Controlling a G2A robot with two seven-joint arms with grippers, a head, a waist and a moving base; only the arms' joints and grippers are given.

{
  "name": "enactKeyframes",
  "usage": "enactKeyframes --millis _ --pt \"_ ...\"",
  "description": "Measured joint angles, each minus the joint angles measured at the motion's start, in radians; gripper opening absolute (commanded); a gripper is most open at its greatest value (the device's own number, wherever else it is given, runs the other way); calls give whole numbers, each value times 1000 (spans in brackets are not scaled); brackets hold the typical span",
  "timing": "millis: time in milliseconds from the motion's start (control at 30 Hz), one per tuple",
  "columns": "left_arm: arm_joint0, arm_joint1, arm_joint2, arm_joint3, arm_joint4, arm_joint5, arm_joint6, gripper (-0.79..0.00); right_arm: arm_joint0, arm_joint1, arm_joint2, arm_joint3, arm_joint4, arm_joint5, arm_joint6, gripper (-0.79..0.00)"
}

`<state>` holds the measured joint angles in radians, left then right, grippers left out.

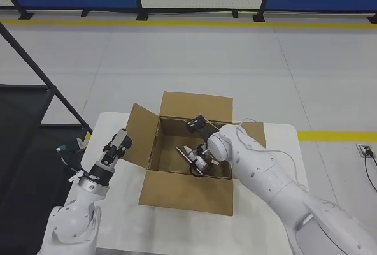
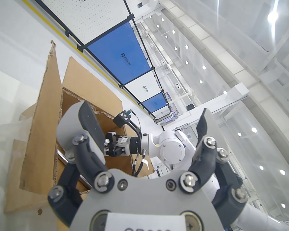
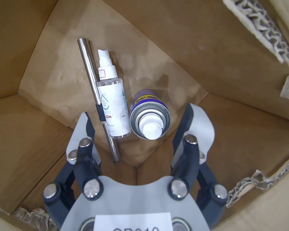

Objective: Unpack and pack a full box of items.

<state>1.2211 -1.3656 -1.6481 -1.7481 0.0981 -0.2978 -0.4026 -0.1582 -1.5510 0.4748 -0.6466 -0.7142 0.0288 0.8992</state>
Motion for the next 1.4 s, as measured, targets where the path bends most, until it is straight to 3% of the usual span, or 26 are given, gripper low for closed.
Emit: enactKeyframes --millis 200,300,400,633,767,933,1100,1400 --pt "0 0 0 0 0 0 0 0 8 -24 5 60 4 -21 -9 -483" --pt "0 0 0 0 0 0 0 0 12 -33 9 79 2 -26 -12 -610" --pt "0 0 0 0 0 0 0 0 18 -39 14 88 -6 -24 -17 -785" --pt "0 0 0 0 0 0 0 0 30 -35 29 41 -57 2 0 -785" --pt "0 0 0 0 0 0 0 0 24 -17 44 -53 -108 24 48 -785" --pt "0 0 0 0 0 0 0 0 -11 32 99 -218 -166 17 122 -785" --pt "0 0 0 0 0 0 0 0 -104 112 219 -454 -266 53 211 -785" --pt "0 0 0 0 0 0 0 0 -430 261 622 -937 -470 131 332 -785"
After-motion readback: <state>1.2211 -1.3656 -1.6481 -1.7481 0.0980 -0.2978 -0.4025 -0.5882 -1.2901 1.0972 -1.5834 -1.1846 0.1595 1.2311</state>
